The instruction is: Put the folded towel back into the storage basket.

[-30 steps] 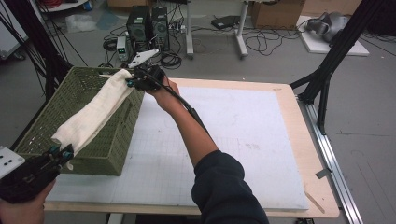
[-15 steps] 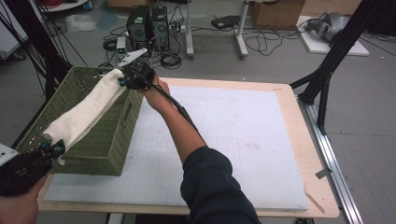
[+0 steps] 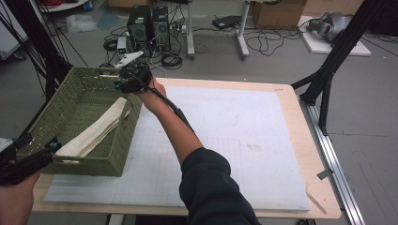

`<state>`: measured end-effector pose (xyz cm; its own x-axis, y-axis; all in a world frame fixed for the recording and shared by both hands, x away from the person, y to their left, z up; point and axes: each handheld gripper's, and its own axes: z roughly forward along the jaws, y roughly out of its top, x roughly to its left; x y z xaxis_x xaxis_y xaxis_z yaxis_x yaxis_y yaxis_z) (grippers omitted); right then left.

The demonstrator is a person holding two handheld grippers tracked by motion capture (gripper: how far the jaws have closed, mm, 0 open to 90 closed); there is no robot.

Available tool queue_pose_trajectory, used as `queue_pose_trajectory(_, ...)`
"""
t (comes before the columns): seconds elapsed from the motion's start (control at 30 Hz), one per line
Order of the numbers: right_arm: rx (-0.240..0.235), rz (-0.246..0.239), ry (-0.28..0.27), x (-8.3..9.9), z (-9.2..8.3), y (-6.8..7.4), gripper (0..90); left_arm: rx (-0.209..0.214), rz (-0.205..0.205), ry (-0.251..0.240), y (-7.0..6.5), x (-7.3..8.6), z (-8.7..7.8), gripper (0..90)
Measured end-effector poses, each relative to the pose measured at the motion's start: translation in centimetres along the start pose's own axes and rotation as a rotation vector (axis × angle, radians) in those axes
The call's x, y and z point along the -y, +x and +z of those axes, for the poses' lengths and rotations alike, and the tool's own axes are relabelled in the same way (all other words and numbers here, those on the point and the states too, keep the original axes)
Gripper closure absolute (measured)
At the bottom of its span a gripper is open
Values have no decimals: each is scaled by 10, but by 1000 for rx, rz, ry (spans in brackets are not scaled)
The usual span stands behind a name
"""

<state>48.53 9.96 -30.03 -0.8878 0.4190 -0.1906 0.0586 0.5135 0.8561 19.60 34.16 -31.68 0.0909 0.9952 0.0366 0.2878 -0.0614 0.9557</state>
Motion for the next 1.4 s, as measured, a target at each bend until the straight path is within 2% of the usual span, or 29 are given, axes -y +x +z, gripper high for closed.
queue_pose_trajectory(0.07, -6, 8, -6, 3, -7, -3, 520, 14, 0, -13, -3, -2, -1, 260)
queue_pose_trajectory(0.1, -23, 27, -21, 6, -17, -7, 507, 44, -4, -24, -7, -3, -1, 260)
queue_pose_trajectory(0.17, -41, 47, -33, 11, -27, -10, 477, 60, -11, -28, -10, -4, 0, 247)
queue_pose_trajectory(0.23, -60, 71, -41, 17, -38, -12, 429, 121, -38, -20, -14, -6, 3, 249)
queue_pose_trajectory(0.33, -61, 87, -54, 24, -49, -14, 374, 182, -68, -25, -22, -6, 9, 234)
queue_pose_trajectory(0.4, -60, 110, -57, 30, -60, -17, 320, 208, -75, -21, -28, -6, 13, 201)
queue_pose_trajectory(0.5, -56, 144, -63, 39, -74, -23, 255, 239, -89, -24, -37, -8, 19, 200)
queue_pose_trajectory(0.57, -59, 143, -59, 47, -87, -27, 214, 267, -94, -27, -43, -10, 24, 200)
queue_pose_trajectory(0.63, -51, 143, -53, 50, -91, -28, 209, 303, -100, -33, -49, -12, 28, 200)
queue_pose_trajectory(0.7, -41, 143, -43, 58, -104, -32, 208, 345, -87, -36, -57, -13, 33, 200)
queue_pose_trajectory(0.73, -41, 143, -43, 58, -104, -32, 208, 358, -80, -36, -61, -14, 35, 200)
queue_pose_trajectory(0.83, -29, 166, -51, 71, -123, -39, 207, 398, -68, -44, -73, -16, 41, 200)
queue_pose_trajectory(0.87, -29, 166, -51, 71, -123, -39, 207, 411, -63, -44, -77, -17, 43, 200)
queue_pose_trajectory(1.0, -9, 184, -51, 84, -144, -47, 204, 460, -49, -50, -92, -19, 50, 202)
queue_pose_trajectory(1.17, 13, 192, -49, 94, -161, -52, 198, 529, -37, -60, -111, -20, 60, 204)
queue_pose_trajectory(1.33, 49, 212, -42, 115, -188, -57, 189, 590, -24, -56, -131, -21, 70, 204)
queue_pose_trajectory(1.4, 56, 221, -42, 119, -193, -58, 189, 617, -20, -44, -139, -20, 75, 203)
